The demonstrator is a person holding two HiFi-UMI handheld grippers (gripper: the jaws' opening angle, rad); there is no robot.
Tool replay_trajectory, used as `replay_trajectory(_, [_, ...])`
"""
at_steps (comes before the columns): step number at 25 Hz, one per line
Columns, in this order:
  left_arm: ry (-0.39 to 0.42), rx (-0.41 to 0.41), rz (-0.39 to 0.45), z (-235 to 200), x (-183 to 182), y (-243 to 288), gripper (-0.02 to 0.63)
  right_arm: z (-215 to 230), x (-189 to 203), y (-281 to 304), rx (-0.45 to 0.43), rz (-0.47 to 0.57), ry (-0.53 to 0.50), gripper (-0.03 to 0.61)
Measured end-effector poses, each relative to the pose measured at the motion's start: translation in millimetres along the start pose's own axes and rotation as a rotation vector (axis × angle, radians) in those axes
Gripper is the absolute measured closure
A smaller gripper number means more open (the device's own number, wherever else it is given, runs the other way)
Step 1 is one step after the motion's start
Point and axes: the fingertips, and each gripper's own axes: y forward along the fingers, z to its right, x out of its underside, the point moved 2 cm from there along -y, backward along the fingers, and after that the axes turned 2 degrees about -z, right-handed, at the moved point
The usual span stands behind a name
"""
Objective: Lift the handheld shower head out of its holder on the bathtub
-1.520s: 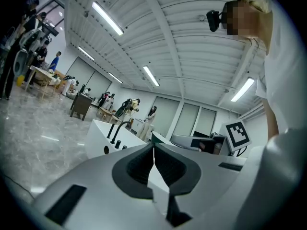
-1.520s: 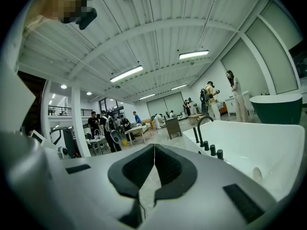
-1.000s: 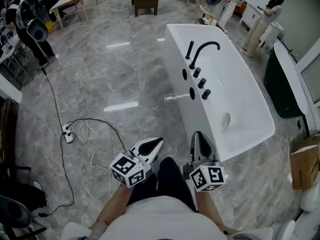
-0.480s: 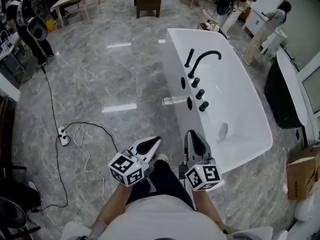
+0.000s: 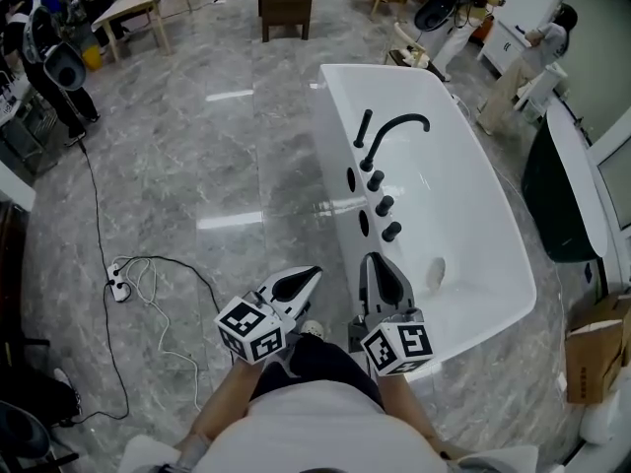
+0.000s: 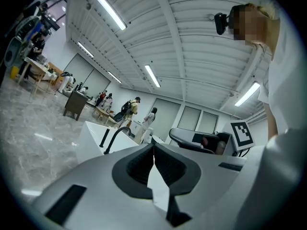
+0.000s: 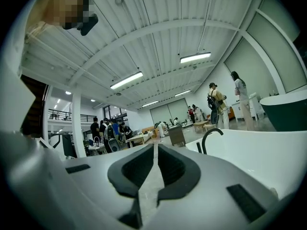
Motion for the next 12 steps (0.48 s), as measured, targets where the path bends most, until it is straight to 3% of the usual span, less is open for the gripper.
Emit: replay_trajectory(12, [0.019, -0.031, 0.027, -31, -21, 61, 0.601, 46, -8, 52, -0.033, -0.018, 0.023, 0.560])
